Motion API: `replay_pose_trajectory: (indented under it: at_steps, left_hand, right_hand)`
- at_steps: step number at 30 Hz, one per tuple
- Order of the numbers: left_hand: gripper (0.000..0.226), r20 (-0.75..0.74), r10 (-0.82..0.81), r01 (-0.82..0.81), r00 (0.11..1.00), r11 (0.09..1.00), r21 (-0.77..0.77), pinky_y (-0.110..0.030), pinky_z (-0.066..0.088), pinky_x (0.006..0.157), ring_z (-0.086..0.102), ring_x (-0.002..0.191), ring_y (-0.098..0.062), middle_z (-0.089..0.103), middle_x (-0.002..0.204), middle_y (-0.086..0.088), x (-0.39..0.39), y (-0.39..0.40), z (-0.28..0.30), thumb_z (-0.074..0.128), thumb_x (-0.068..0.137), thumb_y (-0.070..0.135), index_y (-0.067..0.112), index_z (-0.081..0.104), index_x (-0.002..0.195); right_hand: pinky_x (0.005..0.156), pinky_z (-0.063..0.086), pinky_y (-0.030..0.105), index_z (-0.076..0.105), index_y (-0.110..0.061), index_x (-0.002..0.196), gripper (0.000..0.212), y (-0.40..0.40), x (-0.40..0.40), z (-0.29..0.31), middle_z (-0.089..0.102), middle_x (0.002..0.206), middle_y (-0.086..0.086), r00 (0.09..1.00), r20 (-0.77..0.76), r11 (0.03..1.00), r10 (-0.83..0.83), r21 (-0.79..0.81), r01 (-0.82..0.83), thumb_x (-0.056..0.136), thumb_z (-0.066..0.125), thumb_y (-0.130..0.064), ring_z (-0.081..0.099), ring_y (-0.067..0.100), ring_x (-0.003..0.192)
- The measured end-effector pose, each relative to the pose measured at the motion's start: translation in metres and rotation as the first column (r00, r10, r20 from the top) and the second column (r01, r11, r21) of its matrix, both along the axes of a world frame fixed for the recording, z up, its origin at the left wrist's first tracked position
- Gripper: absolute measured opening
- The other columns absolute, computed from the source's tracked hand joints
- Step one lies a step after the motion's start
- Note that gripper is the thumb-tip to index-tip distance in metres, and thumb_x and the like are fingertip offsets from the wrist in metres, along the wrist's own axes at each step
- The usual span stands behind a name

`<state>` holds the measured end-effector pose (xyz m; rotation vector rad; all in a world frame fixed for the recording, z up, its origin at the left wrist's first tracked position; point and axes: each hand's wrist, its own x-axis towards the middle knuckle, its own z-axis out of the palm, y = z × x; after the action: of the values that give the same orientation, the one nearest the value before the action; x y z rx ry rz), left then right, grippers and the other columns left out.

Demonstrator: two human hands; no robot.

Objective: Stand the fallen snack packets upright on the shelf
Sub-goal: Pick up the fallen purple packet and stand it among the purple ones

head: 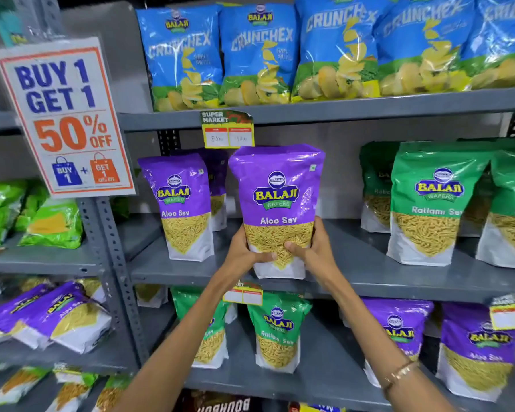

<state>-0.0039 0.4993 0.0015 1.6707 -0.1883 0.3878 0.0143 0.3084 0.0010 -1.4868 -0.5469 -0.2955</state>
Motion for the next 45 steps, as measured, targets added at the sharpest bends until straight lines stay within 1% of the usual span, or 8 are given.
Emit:
replay_pose_trajectory:
  at_steps: [7,10,12,15,21,34,42,45]
  left_hand:
    - [0.092,-0.056,0.052,-0.048,0.997,0.997,0.068,-0.043,0.056,0.101,0.065,0.123,-0.025,0.070,0.130,-0.006,0.055,0.038,-0.007,0.093,0.057,0.005,0.016,0.050,0.137]
    - [0.087,-0.074,0.038,-0.032,0.997,0.997,0.076,-0.036,0.057,0.099,0.064,0.123,-0.023,0.069,0.131,-0.004,0.063,0.042,-0.007,0.092,0.063,0.003,0.018,0.050,0.138]
    - [0.088,-0.094,0.024,-0.015,0.995,0.995,0.097,-0.027,0.057,0.095,0.064,0.123,-0.019,0.068,0.133,-0.002,0.066,0.047,-0.010,0.093,0.065,0.009,0.019,0.049,0.140]
    - [0.104,-0.157,0.001,0.030,0.988,0.980,0.197,-0.037,0.049,0.110,0.058,0.130,-0.016,0.062,0.141,0.005,0.067,0.060,-0.024,0.097,0.055,0.023,0.024,0.043,0.144]
    - [0.091,-0.231,-0.032,0.086,0.972,0.970,0.228,-0.043,0.048,0.111,0.056,0.130,-0.021,0.058,0.142,-0.003,0.074,0.068,-0.031,0.088,0.067,-0.004,0.016,0.041,0.142]
    - [0.071,-0.193,-0.062,0.104,0.979,0.971,0.214,-0.044,0.046,0.112,0.056,0.132,-0.029,0.059,0.137,-0.010,0.069,0.066,-0.039,0.082,0.072,-0.011,0.015,0.045,0.128]
    - [0.082,-0.227,-0.095,0.145,0.969,0.966,0.213,-0.036,0.046,0.107,0.052,0.137,-0.029,0.053,0.146,-0.015,0.069,0.066,-0.037,0.078,0.075,-0.013,0.004,0.036,0.143]
    - [0.115,-0.248,-0.054,0.111,0.967,0.969,0.219,-0.041,0.045,0.113,0.050,0.141,-0.025,0.050,0.153,-0.008,0.065,0.068,-0.038,0.095,0.062,0.021,0.010,0.026,0.152]
  right_hand:
    - [0.080,0.057,0.020,0.041,-0.003,0.132,0.063,0.045,0.066,-0.015,0.065,0.119,0.015,0.996,-0.088,0.999,0.024,0.030,-0.021,0.081,0.075,0.009,0.070,0.003,0.094]
    - [0.080,0.058,0.021,0.037,-0.005,0.133,0.072,0.051,0.075,-0.014,0.066,0.119,0.011,0.991,-0.126,0.998,0.036,0.056,-0.029,0.077,0.081,-0.001,0.068,0.014,0.100]
    - [0.081,0.058,0.019,0.035,-0.009,0.134,0.072,0.049,0.077,-0.017,0.064,0.122,0.006,0.986,-0.161,0.999,0.050,0.008,-0.049,0.078,0.082,-0.004,0.066,0.016,0.106]
    - [0.080,0.053,0.010,0.031,-0.009,0.136,0.079,0.040,0.079,-0.030,0.057,0.131,0.006,0.977,-0.203,0.979,0.066,-0.177,-0.103,0.078,0.084,-0.006,0.059,0.015,0.113]
    - [0.084,0.045,0.011,0.033,-0.007,0.137,0.084,0.039,0.091,-0.036,0.053,0.131,0.004,0.986,-0.167,0.948,-0.006,-0.314,-0.047,0.073,0.088,-0.010,0.053,0.020,0.125]
    - [0.079,0.040,-0.005,0.031,0.000,0.138,0.077,0.039,0.076,-0.042,0.051,0.128,0.002,0.994,-0.089,0.932,-0.064,-0.361,0.028,0.080,0.082,-0.005,0.050,0.015,0.119]
    - [0.090,0.045,0.015,0.032,-0.004,0.142,0.087,0.035,0.073,-0.038,0.055,0.131,0.003,0.987,-0.133,0.920,-0.090,-0.390,0.031,0.075,0.087,-0.012,0.054,0.017,0.120]
    - [0.104,0.048,0.032,0.024,-0.012,0.146,0.106,0.032,0.065,-0.039,0.055,0.141,0.004,0.985,-0.159,0.936,-0.071,-0.352,0.011,0.066,0.093,-0.026,0.058,0.018,0.125]
